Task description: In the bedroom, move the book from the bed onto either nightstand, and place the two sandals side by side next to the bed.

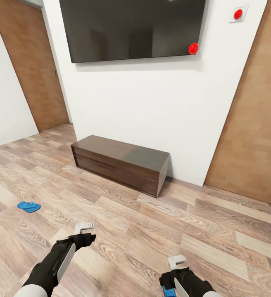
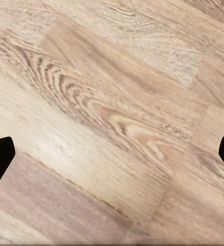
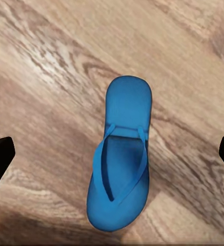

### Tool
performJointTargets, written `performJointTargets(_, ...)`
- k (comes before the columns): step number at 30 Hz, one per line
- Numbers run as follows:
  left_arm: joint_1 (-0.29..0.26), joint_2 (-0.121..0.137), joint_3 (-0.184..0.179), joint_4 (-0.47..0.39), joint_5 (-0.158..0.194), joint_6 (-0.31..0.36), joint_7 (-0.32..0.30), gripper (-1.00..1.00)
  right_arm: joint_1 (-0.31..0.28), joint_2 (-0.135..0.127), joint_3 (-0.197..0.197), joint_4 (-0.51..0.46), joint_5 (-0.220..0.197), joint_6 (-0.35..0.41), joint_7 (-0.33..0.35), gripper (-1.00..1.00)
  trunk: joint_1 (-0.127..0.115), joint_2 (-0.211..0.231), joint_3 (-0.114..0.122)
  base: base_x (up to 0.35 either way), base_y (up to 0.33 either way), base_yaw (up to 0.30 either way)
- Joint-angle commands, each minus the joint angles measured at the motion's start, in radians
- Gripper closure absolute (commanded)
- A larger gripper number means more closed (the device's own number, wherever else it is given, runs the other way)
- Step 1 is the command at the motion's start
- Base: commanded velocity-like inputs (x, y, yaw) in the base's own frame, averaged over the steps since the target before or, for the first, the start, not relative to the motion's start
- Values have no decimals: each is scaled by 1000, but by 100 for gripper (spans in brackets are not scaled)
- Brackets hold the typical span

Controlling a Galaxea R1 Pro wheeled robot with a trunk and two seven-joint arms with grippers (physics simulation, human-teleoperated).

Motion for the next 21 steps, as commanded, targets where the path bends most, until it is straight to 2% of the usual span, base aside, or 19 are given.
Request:
performJointTargets(1,0,0,1,-1,8,6,0,-100,0,0,5,-2,7,7,-1,-100,0,-1,-5,0,0,0)
performJointTargets(9,0,0,1,-26,8,13,0,-100,0,0,4,-2,7,8,-1,-100,4,-3,-36,0,0,0)
performJointTargets(13,7,-2,2,-77,8,44,0,-100,0,0,4,-2,7,8,-1,-100,6,-3,-51,0,0,0)
performJointTargets(18,80,-4,2,-239,19,107,0,-100,0,-1,2,-2,6,8,-1,-100,8,-5,-71,0,0,0)
performJointTargets(19,80,-4,2,-239,19,107,0,-100,0,-1,2,-2,6,8,-1,-100,8,-5,-75,0,0,0)
performJointTargets(21,121,-4,2,-321,33,132,0,-100,0,-1,2,-3,6,8,-1,-100,9,-5,-82,0,0,0)
